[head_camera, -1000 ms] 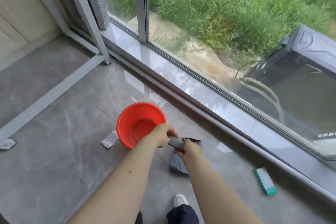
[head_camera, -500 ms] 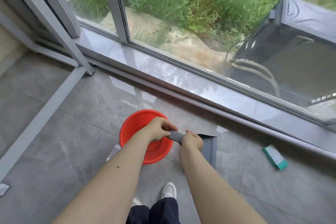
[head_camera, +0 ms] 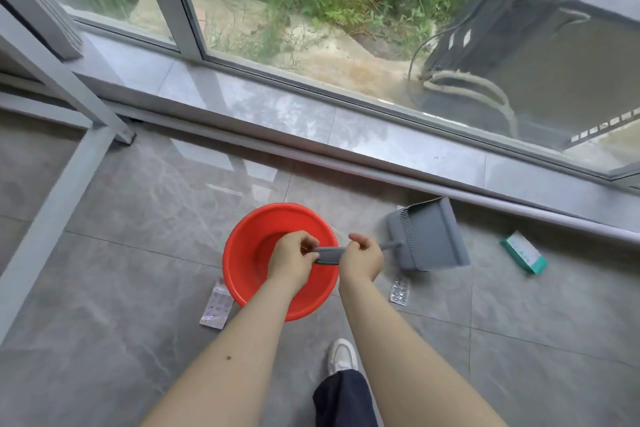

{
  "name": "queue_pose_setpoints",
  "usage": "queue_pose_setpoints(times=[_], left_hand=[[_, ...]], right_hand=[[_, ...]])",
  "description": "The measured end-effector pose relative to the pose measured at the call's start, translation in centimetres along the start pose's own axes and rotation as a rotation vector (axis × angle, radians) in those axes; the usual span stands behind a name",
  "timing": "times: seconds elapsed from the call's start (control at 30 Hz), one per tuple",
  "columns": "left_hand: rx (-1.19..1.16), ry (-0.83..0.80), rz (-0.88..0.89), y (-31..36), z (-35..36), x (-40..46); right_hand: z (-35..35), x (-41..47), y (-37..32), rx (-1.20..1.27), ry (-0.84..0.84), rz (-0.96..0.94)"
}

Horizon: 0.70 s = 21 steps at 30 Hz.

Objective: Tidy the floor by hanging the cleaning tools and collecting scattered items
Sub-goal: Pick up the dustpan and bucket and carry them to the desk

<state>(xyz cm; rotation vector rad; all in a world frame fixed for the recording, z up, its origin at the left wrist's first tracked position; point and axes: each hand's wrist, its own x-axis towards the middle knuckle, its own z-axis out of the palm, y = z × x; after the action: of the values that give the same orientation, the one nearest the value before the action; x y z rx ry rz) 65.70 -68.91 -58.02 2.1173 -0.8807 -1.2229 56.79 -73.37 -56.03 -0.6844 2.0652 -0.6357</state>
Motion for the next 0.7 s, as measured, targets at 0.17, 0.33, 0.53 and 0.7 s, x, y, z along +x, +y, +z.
queue_pose_setpoints(times=[0.17, 0.33, 0.53, 0.7], left_hand=[[0.071, 0.016, -0.029, -6.9, -3.3, 2.6], [0.095, 0.088, -0.112, -13.8, -5.3, 5.4], [0.077, 0.147, -0.269, -21.2, -3.9, 7.9], [-0.064, 0.142, -0.412, -25.4, -0.8, 8.5]], right_hand=[[5.4, -1.7, 3.4, 0.005, 0.034, -0.017], [9.4, -2.7, 8.5, 0.014, 0.029, -0.075], [12.3, -1.9, 14.5, -0.062, -0.024, -0.206], [12.9, -0.1, 18.0, -0.096, 0.042, -0.208]])
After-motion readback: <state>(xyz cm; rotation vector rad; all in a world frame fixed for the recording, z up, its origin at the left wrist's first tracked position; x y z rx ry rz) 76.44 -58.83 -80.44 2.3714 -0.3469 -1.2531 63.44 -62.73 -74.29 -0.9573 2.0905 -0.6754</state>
